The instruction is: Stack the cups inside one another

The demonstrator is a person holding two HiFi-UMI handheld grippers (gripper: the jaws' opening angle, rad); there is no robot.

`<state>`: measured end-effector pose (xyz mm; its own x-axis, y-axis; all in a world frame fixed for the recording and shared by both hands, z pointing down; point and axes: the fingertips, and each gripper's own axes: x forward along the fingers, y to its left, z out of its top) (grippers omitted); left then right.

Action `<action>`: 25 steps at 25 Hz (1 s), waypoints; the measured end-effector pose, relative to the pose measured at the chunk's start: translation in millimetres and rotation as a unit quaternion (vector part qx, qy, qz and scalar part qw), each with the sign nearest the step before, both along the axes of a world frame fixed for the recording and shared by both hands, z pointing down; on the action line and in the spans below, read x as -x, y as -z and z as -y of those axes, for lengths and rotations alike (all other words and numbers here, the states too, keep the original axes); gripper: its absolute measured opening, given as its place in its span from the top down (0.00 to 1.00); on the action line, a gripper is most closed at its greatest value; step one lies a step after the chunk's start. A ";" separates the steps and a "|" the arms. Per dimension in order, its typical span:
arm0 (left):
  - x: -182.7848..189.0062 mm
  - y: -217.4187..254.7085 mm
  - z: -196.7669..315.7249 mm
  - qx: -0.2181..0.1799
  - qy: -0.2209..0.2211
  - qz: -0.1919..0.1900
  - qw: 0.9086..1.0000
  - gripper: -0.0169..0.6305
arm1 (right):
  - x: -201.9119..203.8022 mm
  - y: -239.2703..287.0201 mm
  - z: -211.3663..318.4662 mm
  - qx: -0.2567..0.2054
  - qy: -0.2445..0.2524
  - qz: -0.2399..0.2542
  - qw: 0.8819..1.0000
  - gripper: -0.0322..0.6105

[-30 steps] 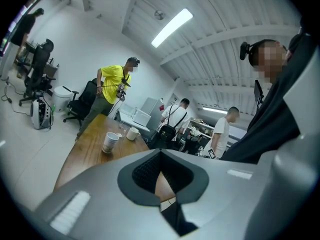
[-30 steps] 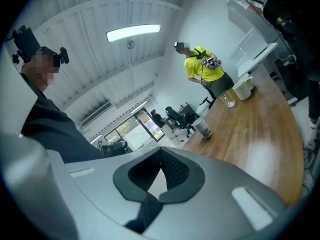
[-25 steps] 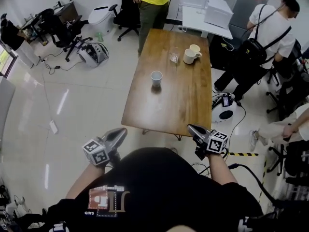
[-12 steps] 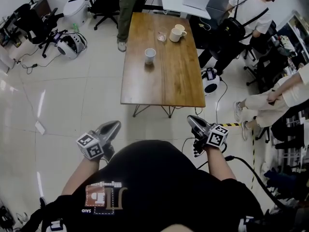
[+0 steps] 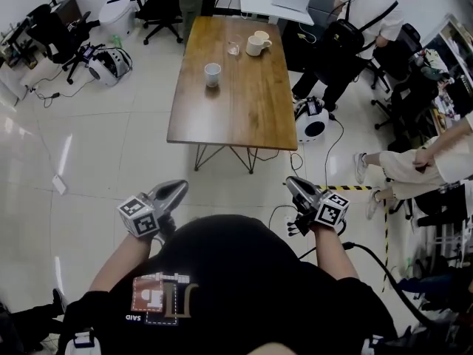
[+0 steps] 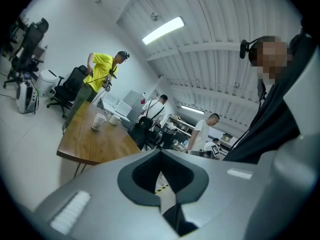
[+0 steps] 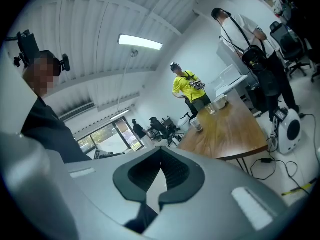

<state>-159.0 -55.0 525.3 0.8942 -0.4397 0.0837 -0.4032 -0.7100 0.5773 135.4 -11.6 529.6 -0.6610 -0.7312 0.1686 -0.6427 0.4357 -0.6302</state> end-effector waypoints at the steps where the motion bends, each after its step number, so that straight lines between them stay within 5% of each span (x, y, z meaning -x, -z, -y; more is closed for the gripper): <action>1: -16.3 0.8 -12.2 0.000 -0.001 0.002 1.000 0.97 | -11.8 -3.0 -12.1 0.001 0.003 0.001 1.000 0.93; 6: -93.2 -2.4 -86.0 0.012 -0.013 0.006 1.000 0.97 | -66.7 -24.9 -77.9 0.015 0.028 -0.003 0.999 0.93; 11: -118.1 5.2 -125.4 0.005 -0.008 0.037 0.999 0.97 | -88.3 -46.3 -106.1 0.032 0.051 0.004 0.998 0.93; 19: -66.3 12.3 -145.1 0.002 0.032 0.024 0.999 0.97 | -42.0 -25.7 -112.3 0.006 0.082 -0.006 0.997 0.93; 25: 22.1 11.2 -154.1 -0.001 0.020 0.019 1.000 0.97 | 38.8 -16.0 -115.8 0.008 0.059 -0.016 0.998 0.93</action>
